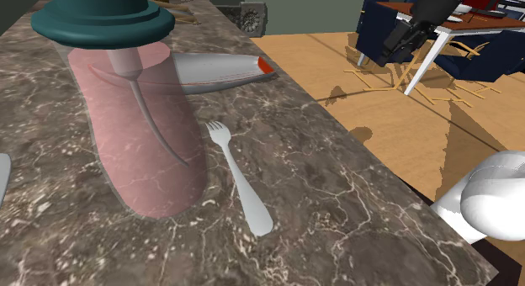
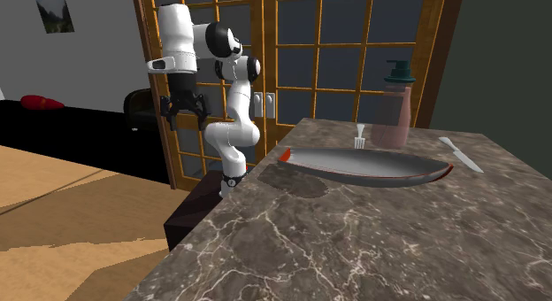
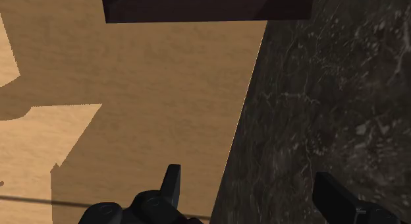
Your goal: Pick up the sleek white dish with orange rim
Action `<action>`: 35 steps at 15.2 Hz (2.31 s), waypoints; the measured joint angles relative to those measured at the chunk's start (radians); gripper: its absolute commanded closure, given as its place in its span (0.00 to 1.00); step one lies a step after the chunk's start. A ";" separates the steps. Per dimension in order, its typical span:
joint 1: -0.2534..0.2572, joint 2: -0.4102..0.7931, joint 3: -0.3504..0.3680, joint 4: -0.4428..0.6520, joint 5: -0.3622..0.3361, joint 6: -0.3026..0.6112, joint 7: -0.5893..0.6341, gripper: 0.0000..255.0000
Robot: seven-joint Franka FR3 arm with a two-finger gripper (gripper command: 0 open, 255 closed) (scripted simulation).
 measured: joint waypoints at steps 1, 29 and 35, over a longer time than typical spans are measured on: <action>0.000 0.000 0.000 0.000 0.000 0.000 0.000 0.00; 0.341 0.718 0.290 0.777 -0.111 -0.072 -0.449 0.00; 0.426 0.823 0.378 0.905 -0.178 -0.116 -0.523 0.00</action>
